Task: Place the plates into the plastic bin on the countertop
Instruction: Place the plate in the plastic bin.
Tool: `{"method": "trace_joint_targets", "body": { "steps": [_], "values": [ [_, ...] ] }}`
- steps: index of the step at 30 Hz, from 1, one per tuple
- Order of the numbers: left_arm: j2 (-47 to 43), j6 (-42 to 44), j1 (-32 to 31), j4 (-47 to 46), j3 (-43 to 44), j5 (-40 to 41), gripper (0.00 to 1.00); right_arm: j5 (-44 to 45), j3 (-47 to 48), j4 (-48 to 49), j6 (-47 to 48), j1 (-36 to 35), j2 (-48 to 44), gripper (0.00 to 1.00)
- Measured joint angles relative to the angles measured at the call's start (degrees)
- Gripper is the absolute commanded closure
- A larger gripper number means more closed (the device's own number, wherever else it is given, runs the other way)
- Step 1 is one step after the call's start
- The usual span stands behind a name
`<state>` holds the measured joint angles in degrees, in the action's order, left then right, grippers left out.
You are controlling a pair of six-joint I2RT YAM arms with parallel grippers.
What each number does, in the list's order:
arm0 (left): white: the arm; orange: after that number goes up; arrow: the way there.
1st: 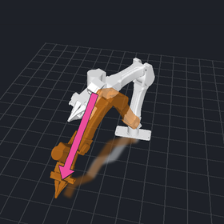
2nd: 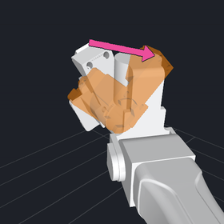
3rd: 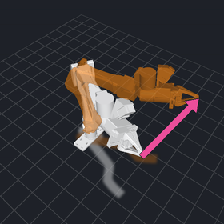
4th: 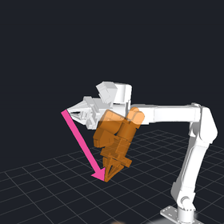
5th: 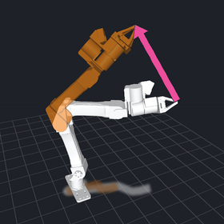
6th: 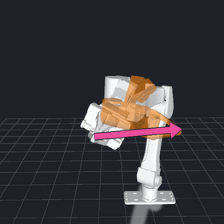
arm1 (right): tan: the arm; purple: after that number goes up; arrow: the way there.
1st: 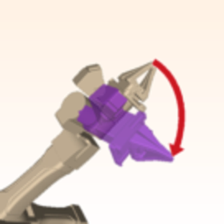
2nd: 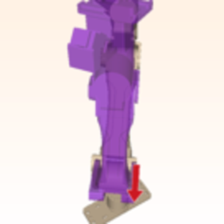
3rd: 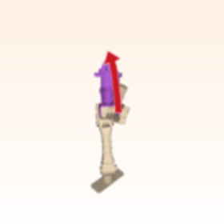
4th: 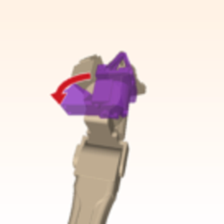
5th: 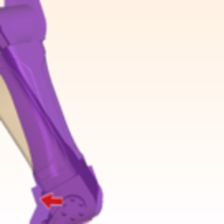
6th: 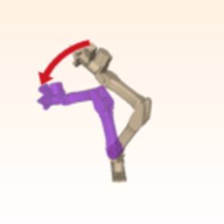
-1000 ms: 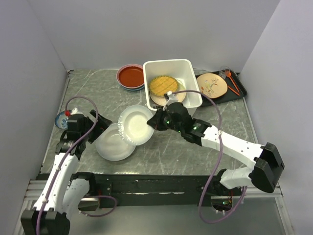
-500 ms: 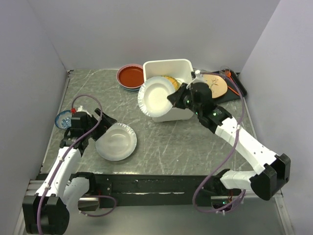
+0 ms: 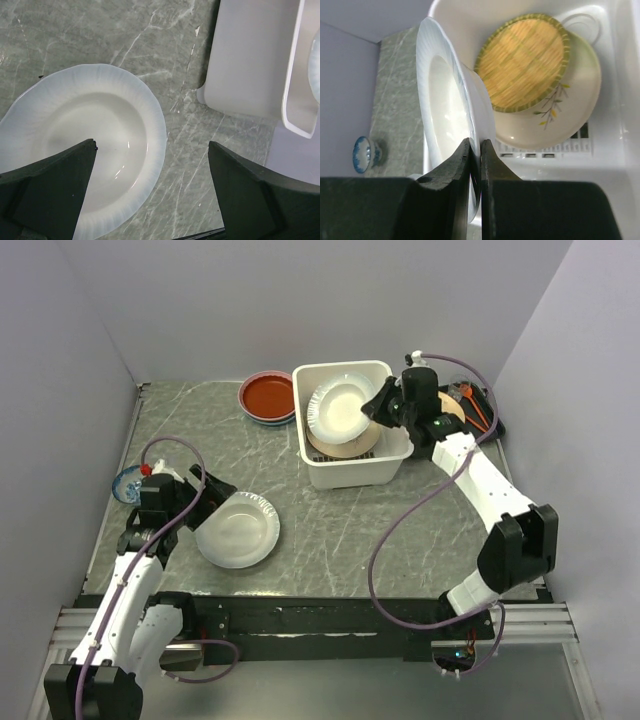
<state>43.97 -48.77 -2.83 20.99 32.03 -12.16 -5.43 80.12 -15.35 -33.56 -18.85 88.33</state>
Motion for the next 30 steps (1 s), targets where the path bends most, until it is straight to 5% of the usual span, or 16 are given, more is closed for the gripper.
{"method": "trace_joint_targets", "body": {
  "steps": [30],
  "values": [
    [6.4, 0.1, -0.3, -3.9, -1.5, -0.4, 0.01, -9.3, 6.0, -0.5, 1.2, 4.0, 18.9, 1.0]
  ]
}}
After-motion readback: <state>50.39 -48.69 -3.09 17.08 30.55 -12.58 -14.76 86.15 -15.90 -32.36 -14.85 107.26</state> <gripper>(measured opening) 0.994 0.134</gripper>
